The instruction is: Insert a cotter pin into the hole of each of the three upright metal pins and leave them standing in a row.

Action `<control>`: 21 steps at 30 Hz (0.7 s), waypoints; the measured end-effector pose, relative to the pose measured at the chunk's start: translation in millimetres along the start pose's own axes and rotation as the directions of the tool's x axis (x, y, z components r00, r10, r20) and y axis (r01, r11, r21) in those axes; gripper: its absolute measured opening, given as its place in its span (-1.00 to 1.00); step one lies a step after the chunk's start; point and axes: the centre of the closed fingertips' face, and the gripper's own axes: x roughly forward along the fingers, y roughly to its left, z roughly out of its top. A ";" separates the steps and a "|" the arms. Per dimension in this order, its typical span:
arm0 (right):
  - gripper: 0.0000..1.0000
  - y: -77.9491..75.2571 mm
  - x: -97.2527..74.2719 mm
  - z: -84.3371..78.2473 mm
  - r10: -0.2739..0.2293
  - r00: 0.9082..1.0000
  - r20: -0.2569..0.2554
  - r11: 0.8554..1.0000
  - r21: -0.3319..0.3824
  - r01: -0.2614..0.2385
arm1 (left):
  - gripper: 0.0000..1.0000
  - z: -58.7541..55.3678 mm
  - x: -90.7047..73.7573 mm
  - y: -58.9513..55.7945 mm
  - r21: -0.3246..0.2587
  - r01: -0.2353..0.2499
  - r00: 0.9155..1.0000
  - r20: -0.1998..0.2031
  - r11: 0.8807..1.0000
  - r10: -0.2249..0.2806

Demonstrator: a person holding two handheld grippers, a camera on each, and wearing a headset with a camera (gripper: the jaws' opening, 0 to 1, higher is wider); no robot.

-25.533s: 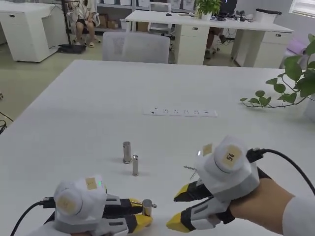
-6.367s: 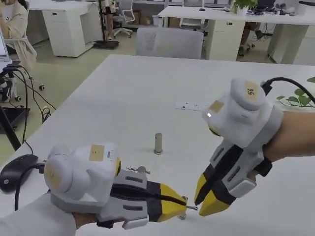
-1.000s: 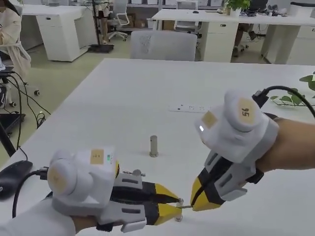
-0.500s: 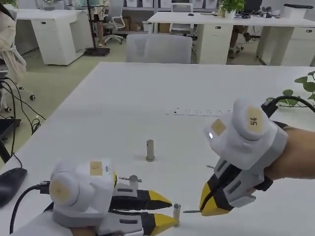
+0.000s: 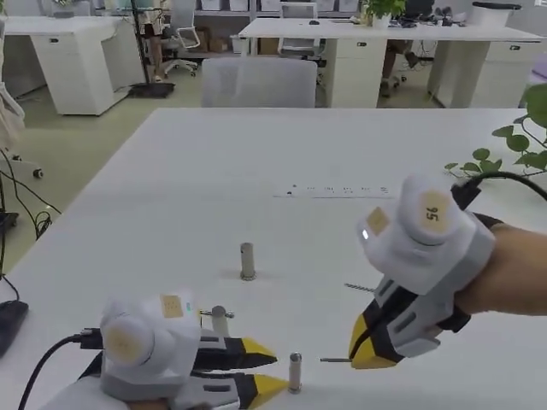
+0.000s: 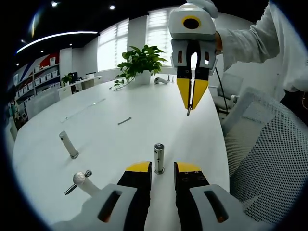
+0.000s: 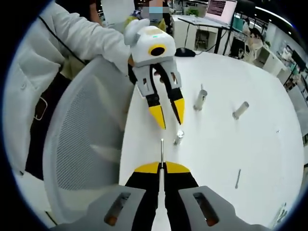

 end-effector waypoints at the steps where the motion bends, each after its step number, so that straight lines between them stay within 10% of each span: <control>1: -0.94 -0.3 0.0 -0.6 -0.003 1.000 0.001 1.000 0.006 0.003 | -0.66 -1.9 2.0 0.4 0.003 0.000 1.000 -0.005 1.000 0.000; 21: -0.94 6.0 8.2 -16.0 -0.029 0.999 -0.023 0.993 0.112 0.032 | -0.72 -17.8 29.5 6.1 0.076 0.035 0.999 -0.007 0.996 -0.035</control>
